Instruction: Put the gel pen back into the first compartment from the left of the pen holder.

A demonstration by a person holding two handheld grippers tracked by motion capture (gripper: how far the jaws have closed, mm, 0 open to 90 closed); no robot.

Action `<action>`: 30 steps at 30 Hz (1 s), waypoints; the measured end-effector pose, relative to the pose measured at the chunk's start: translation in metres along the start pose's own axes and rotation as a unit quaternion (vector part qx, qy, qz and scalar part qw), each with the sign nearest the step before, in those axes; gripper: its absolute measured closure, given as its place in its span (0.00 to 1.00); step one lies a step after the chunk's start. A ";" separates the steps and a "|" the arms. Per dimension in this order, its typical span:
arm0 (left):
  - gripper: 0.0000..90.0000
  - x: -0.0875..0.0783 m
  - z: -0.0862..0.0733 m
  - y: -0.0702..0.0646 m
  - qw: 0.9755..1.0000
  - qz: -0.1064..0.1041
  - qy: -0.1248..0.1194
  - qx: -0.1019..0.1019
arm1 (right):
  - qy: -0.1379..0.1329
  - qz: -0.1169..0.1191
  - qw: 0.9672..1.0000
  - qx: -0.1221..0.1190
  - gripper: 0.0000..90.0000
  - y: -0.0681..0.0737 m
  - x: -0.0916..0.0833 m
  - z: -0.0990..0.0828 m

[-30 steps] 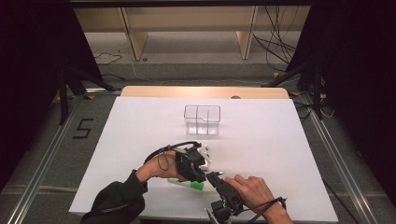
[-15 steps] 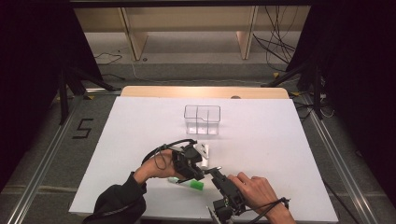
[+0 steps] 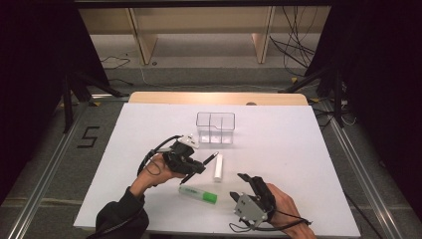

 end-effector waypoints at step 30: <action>0.88 -0.047 0.049 0.059 0.961 0.051 -0.232 -0.141 | -0.073 0.182 0.930 0.312 0.30 -0.010 -0.014 -0.024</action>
Point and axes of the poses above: each handheld gripper's, and its own axes: x roughly forward along the jaws, z roughly out of its top, y roughly to its left, the point moved 7 cm from there along x, roughly forward along the jaws, and after that the axes turned 11 degrees about y, right-handed, at the moved point
